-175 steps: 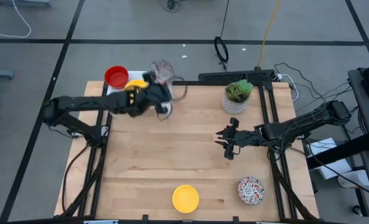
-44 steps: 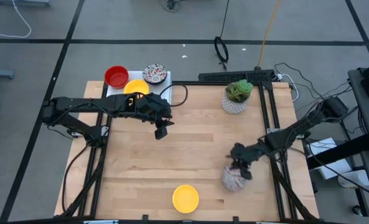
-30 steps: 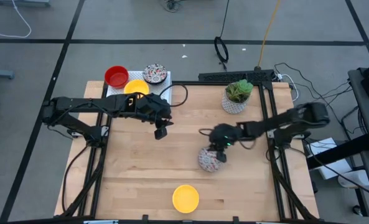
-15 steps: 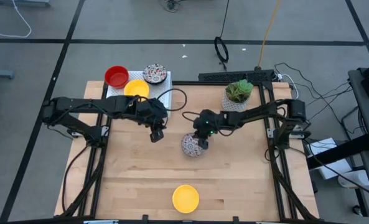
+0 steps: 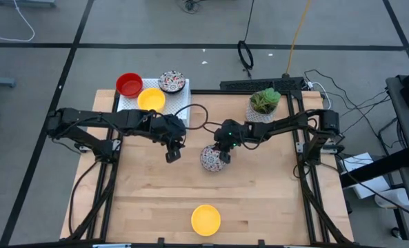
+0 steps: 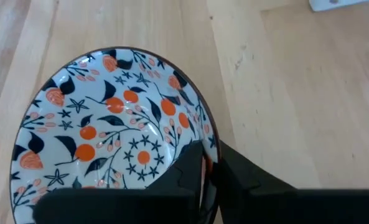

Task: Pick & Place Mini bowls
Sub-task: Stack the white patterned bowl on the white patterned bowl on the shelf

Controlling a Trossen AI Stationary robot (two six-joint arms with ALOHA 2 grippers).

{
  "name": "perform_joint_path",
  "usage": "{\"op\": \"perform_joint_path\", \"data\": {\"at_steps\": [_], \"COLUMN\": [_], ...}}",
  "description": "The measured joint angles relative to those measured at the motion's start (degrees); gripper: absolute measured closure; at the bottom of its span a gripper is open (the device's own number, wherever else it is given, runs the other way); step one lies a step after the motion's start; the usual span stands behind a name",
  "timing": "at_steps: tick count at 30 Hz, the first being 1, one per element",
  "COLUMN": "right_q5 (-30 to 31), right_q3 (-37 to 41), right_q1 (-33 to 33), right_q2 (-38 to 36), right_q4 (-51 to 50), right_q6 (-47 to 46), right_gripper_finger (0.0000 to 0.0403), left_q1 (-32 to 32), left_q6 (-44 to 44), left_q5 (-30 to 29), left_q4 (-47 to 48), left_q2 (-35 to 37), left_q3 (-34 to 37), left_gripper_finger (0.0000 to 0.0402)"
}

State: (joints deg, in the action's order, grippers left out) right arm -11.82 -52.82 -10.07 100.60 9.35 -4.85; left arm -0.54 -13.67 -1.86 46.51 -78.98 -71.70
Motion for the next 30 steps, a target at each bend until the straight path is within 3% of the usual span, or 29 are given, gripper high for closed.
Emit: {"op": "perform_joint_path", "data": {"at_steps": [14, 24, 30], "right_q5": [-0.27, -0.19, -0.21], "right_q3": [0.0, 0.04, 0.02], "right_q1": [0.02, 0.02, 0.02], "right_q2": [-0.11, -0.11, -4.89], "right_q4": [2.51, 5.22, 2.73], "right_q6": [2.56, 2.56, 2.56], "right_gripper_finger": [0.0389, 0.0265, 0.0232], "left_q1": [0.05, 0.05, 0.45], "left_q6": [-0.07, -0.07, 4.09], "left_q5": [-0.08, -0.08, -0.08], "left_q4": [-0.01, -0.01, -0.27], "left_q2": [0.0, 0.0, -0.29], "left_q3": [0.0, 0.0, 0.35], "left_gripper_finger": [0.0277, 0.0277, 0.0277]}}
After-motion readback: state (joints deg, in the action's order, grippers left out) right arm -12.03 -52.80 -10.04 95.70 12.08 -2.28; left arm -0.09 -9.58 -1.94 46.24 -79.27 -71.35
